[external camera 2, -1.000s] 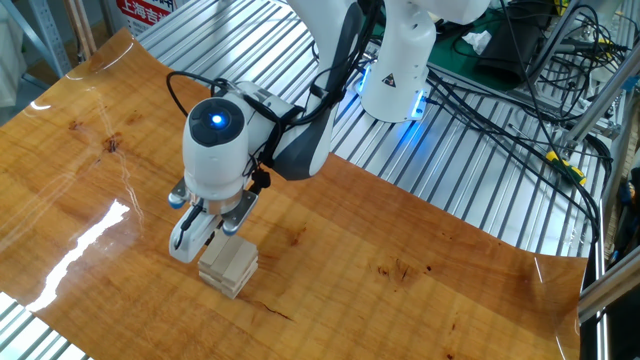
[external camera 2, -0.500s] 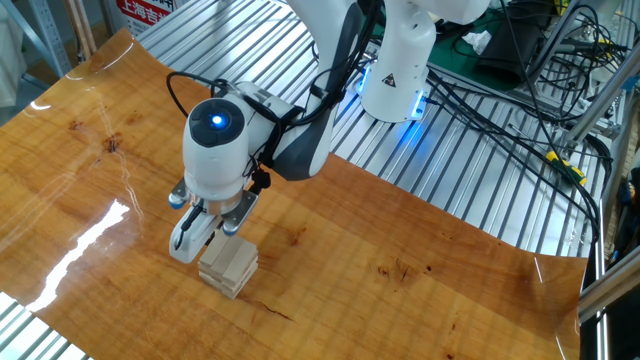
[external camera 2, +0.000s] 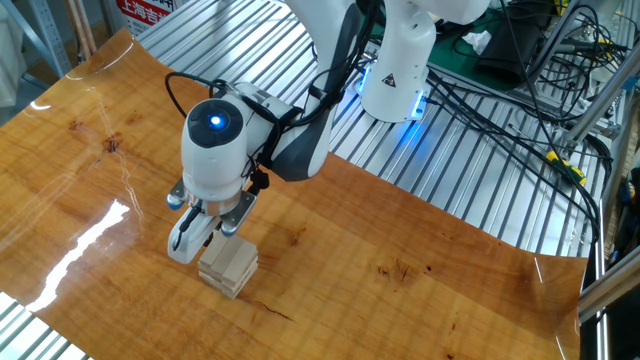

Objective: Play Jenga

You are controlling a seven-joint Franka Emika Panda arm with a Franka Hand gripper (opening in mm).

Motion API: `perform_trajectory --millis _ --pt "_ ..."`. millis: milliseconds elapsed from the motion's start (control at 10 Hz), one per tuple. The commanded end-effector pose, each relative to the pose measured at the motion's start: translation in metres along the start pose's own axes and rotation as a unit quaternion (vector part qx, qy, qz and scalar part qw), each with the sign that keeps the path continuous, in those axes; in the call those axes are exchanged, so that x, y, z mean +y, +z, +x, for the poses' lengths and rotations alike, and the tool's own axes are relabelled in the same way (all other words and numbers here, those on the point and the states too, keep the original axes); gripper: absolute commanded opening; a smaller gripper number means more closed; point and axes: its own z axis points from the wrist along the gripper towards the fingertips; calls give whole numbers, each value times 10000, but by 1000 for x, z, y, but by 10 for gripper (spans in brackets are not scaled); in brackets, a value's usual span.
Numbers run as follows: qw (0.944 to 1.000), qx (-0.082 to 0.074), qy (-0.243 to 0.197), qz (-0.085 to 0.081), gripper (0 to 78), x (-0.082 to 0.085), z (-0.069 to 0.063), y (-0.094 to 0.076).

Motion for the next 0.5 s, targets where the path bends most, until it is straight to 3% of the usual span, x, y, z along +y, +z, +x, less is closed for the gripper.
perform_trajectory --millis 100,500 --pt "10000 25 -12 -8 11 3 -5 0" --pt "9999 88 -46 -13 11 3 -15 -3"
